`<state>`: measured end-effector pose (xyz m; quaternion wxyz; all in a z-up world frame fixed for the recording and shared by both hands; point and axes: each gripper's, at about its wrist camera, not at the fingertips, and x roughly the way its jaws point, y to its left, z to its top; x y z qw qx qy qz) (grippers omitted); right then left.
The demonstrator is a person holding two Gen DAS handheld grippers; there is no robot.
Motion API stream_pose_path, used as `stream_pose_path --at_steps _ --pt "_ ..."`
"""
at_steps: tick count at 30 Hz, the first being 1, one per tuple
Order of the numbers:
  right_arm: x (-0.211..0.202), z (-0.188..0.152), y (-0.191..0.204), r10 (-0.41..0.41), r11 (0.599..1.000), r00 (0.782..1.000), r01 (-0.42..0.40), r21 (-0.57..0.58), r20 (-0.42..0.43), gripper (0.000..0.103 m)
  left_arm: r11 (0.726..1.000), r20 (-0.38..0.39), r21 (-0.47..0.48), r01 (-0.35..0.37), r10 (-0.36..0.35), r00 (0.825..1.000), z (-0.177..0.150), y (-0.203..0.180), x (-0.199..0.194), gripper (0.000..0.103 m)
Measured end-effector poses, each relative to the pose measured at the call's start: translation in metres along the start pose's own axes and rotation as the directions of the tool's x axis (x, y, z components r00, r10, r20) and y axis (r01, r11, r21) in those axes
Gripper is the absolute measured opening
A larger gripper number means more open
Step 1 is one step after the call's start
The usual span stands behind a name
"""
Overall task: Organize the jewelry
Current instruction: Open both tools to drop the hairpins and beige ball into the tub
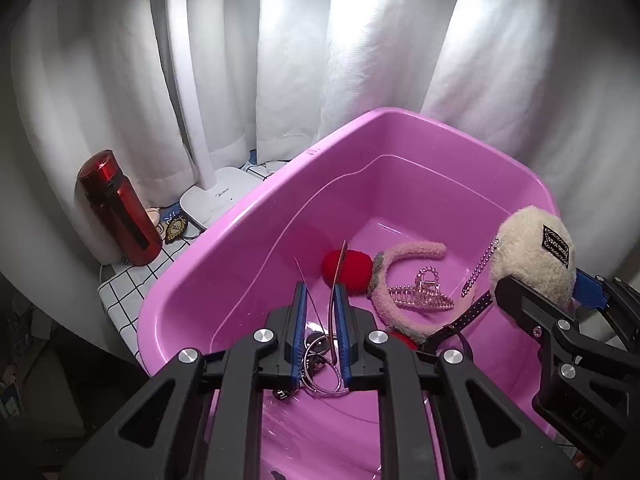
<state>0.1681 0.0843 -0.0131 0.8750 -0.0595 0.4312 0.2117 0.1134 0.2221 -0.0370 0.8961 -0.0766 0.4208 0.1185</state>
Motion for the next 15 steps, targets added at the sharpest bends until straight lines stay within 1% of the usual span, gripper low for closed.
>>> stream_pose_path --at_steps 5,6,7,8,9,10,11,12,13,15 --pt "0.007 0.001 -0.002 -0.014 1.000 1.000 0.015 0.009 -0.025 0.059 1.000 -0.018 -0.007 -0.004 0.004 1.000 0.002 0.003 0.005 0.016" --pt "0.008 0.001 -0.002 -0.021 1.000 0.999 0.021 0.013 -0.030 0.059 1.000 -0.021 -0.008 -0.003 0.003 1.000 0.003 0.003 0.006 0.018" --pt "0.010 0.003 -0.002 -0.026 0.999 0.999 0.027 0.017 -0.037 0.064 1.000 -0.019 -0.012 -0.005 0.004 1.000 0.003 0.004 0.005 0.023" --pt "0.010 0.004 -0.002 -0.028 0.999 0.999 0.029 0.021 -0.041 0.065 1.000 -0.017 -0.017 -0.014 0.014 1.000 0.003 0.005 0.005 0.029" --pt "0.010 0.005 -0.003 -0.032 0.999 0.999 0.033 0.026 -0.044 0.066 1.000 -0.011 -0.020 -0.024 0.024 1.000 0.003 0.005 0.003 0.044" --pt "0.011 0.006 -0.003 -0.037 0.999 0.998 0.038 0.028 -0.044 0.068 0.999 -0.001 -0.021 -0.033 0.033 0.999 0.004 0.005 0.001 0.071" --pt "0.009 0.007 -0.004 -0.046 0.998 0.998 0.047 0.030 -0.039 0.070 0.999 0.013 -0.024 -0.044 0.044 0.999 0.004 0.006 -0.002 0.084" --pt "0.007 0.007 -0.005 -0.052 0.998 0.998 0.053 0.034 -0.030 0.072 0.998 0.034 -0.030 -0.060 0.061 0.998 0.004 0.007 -0.007 0.090" --pt "0.005 0.007 -0.006 -0.055 0.998 0.998 0.056 0.040 -0.022 0.074 0.998 0.046 -0.032 -0.059 0.061 0.997 0.005 0.008 -0.010 0.091" --pt "0.002 0.008 -0.008 -0.055 0.997 0.998 0.056 0.053 -0.017 0.074 0.998 0.031 -0.027 -0.052 0.053 0.998 0.007 0.009 -0.010 0.095"
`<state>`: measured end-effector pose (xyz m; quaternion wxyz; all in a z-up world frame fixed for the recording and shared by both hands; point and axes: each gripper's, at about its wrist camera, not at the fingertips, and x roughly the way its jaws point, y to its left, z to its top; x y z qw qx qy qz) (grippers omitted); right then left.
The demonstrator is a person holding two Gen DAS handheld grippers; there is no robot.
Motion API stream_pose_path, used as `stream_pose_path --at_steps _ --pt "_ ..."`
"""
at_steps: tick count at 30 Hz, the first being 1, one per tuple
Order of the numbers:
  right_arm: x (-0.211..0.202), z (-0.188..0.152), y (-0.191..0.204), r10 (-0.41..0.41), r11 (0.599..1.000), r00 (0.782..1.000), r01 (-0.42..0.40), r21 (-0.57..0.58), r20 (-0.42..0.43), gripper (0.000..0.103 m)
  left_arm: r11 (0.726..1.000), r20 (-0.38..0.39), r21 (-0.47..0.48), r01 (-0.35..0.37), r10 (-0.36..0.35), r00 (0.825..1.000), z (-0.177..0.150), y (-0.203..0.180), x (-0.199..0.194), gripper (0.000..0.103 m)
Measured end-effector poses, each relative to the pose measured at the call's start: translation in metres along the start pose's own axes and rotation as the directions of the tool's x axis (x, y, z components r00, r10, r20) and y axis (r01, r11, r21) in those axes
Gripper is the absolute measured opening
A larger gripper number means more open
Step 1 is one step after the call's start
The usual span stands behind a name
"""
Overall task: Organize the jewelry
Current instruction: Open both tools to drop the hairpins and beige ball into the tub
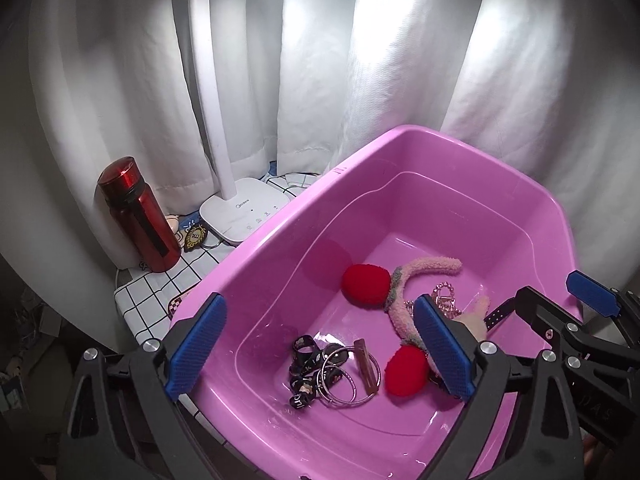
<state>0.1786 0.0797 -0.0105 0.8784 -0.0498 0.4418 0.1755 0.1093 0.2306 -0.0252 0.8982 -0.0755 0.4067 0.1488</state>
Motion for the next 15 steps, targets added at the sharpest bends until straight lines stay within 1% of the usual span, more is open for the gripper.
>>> stream_pose_path --at_steps 9,11,15 --pt "-0.015 -0.006 -0.001 -0.016 1.000 1.000 0.016 0.003 0.023 0.074 0.999 -0.059 0.012 -0.039 0.040 0.997 -0.005 0.002 0.002 0.095" --pt "-0.018 -0.007 -0.002 -0.016 1.000 1.000 0.015 0.006 0.026 0.074 0.999 -0.065 0.011 -0.052 0.053 0.996 -0.006 0.003 0.001 0.095" --pt "-0.025 -0.010 -0.003 -0.024 1.000 0.999 0.024 0.011 0.033 0.074 0.999 -0.065 0.009 -0.053 0.053 0.996 -0.007 0.003 -0.003 0.095"
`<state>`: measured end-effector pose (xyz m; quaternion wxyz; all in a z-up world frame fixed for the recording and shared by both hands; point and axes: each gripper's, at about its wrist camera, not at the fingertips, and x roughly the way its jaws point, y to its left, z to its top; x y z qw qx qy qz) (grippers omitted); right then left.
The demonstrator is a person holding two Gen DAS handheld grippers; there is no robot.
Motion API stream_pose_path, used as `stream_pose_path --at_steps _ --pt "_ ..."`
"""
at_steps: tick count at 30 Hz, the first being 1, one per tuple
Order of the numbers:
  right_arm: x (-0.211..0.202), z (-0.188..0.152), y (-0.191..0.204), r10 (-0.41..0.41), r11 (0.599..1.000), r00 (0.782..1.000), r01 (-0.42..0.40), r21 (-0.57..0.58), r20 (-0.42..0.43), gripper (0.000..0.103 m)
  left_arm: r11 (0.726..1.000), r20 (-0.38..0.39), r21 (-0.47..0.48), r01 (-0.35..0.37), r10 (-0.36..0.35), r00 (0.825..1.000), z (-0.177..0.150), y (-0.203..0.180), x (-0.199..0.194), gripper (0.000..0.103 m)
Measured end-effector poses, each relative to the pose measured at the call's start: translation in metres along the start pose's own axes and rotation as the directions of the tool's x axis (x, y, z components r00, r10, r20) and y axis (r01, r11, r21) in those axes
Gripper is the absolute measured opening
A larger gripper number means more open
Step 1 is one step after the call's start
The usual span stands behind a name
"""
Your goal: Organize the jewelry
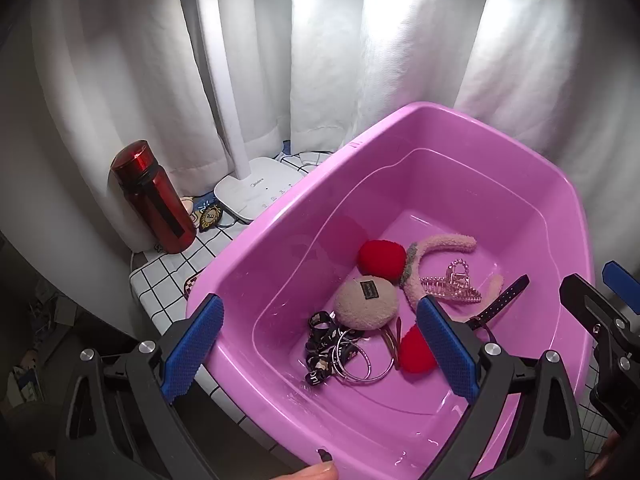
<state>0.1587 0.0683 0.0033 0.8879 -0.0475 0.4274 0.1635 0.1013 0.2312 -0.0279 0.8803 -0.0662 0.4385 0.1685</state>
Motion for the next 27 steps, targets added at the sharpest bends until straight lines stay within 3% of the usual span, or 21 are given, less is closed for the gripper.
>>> stream_pose_path --at_steps 27 --pt "-0.017 -0.009 0.000 -0.019 1.000 1.000 0.019 -0.013 0.020 0.074 1.000 0.023 0.003 0.004 -0.004 1.000 -0.004 -0.004 -0.022 0.095"
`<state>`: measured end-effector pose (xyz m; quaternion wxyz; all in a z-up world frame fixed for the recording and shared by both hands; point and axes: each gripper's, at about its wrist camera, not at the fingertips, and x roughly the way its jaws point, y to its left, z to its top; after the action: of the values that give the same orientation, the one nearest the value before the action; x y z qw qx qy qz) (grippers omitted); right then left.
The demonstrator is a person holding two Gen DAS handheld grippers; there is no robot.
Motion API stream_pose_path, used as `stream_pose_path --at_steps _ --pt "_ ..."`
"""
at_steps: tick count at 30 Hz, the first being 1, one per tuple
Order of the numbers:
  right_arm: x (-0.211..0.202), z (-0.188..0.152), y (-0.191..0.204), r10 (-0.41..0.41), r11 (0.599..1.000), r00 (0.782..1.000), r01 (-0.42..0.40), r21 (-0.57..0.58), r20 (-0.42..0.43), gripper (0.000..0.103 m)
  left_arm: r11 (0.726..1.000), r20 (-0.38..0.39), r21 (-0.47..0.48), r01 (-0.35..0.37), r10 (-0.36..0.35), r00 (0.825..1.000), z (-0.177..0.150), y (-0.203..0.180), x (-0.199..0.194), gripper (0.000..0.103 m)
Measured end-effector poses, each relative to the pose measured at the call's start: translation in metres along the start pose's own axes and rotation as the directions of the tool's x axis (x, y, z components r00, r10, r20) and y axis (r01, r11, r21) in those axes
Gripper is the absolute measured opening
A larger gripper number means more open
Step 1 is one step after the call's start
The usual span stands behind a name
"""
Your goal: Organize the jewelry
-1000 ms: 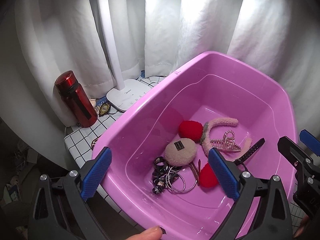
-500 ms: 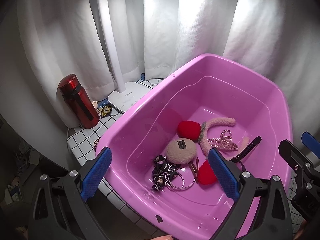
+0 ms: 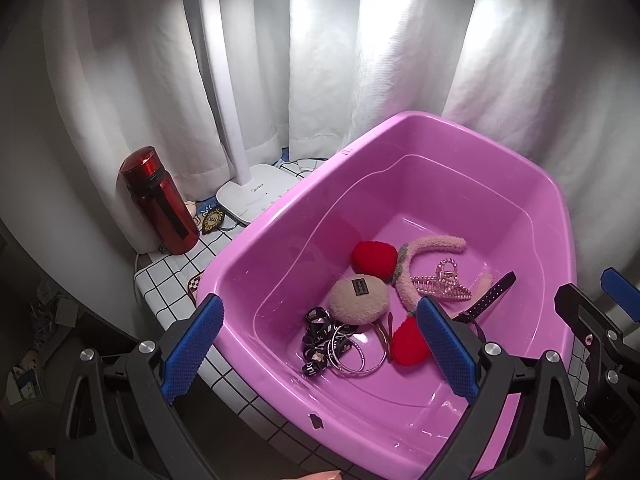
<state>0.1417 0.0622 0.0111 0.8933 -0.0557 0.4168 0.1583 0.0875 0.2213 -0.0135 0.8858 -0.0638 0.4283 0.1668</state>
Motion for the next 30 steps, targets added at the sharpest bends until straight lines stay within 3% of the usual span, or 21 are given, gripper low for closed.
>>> stream_pose_path --at_steps 30 --pt "-0.012 -0.006 -0.001 -0.007 1.000 1.000 0.007 0.001 0.011 0.074 1.000 0.004 0.005 -0.003 0.003 1.000 -0.007 -0.001 -0.011 0.095"
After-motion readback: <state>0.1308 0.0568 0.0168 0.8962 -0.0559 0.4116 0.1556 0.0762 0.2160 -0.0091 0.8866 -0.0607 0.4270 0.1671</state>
